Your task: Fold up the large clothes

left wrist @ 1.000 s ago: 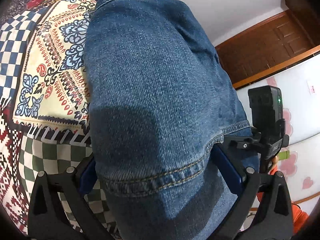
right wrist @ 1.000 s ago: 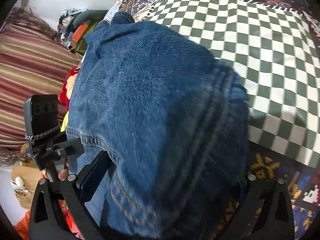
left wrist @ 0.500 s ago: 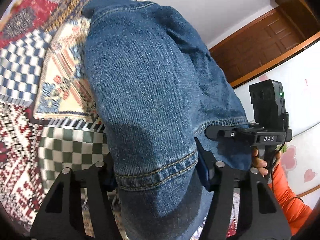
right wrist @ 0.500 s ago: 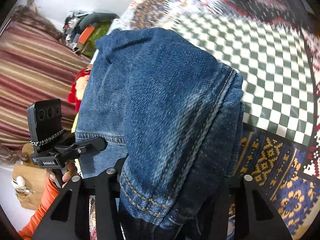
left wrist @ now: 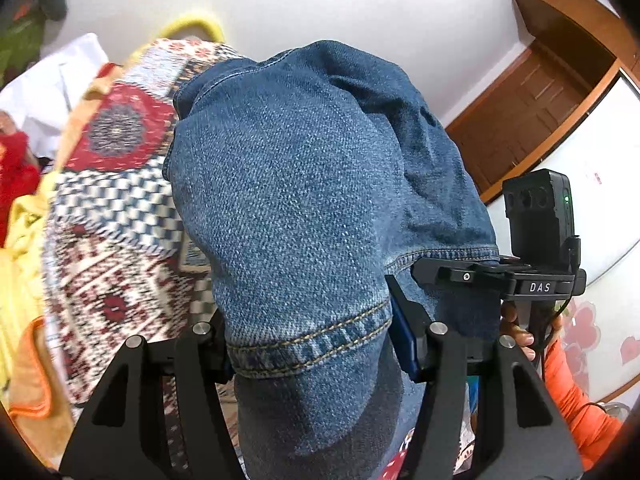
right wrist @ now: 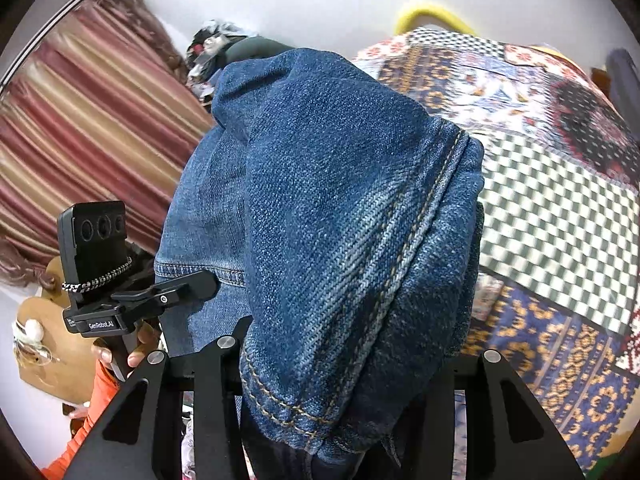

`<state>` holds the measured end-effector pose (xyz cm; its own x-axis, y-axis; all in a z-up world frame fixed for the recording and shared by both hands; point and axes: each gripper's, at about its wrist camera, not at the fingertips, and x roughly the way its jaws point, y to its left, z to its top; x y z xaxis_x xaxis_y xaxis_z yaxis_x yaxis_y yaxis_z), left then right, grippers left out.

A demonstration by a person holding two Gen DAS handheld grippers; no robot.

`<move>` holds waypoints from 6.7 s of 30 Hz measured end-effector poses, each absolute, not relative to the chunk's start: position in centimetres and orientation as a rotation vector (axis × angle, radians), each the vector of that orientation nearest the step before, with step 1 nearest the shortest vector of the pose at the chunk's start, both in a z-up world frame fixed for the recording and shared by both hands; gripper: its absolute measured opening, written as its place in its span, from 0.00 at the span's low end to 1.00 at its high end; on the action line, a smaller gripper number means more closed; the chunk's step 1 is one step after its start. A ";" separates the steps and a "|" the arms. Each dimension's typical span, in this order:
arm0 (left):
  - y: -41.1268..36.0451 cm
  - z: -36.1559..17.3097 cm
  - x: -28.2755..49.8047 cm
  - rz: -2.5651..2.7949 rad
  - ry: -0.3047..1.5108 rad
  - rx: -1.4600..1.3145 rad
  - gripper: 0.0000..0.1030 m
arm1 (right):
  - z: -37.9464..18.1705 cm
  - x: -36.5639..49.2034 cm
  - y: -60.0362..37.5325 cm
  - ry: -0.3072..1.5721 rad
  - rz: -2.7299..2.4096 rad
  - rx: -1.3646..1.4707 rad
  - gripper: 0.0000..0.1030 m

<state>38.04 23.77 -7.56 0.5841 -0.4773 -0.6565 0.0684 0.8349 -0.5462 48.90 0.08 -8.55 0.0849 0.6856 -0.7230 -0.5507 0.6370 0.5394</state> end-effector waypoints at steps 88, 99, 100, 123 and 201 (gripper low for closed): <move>17.9 5.2 11.5 0.142 0.261 -0.129 0.78 | 5.5 23.5 0.1 0.345 0.839 -0.084 0.68; 13.9 4.8 3.3 0.266 0.166 -0.140 0.93 | 5.4 12.9 -4.1 0.246 0.735 -0.031 0.69; 13.9 4.6 3.0 0.272 0.165 -0.149 0.93 | 5.2 12.7 -4.2 0.252 0.721 -0.033 0.73; 13.7 2.9 2.5 0.299 0.201 -0.167 1.00 | 3.4 12.6 -3.9 0.307 0.657 -0.040 1.00; 15.1 2.5 3.2 0.223 0.247 -0.202 1.00 | 3.1 12.8 -3.1 0.314 0.657 -0.050 1.00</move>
<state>3.16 15.10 2.49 0.9455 0.1927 -0.2625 -0.2417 0.9554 -0.1694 12.79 -3.14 3.07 0.7465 0.5927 -0.3024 -0.6077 0.7924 0.0531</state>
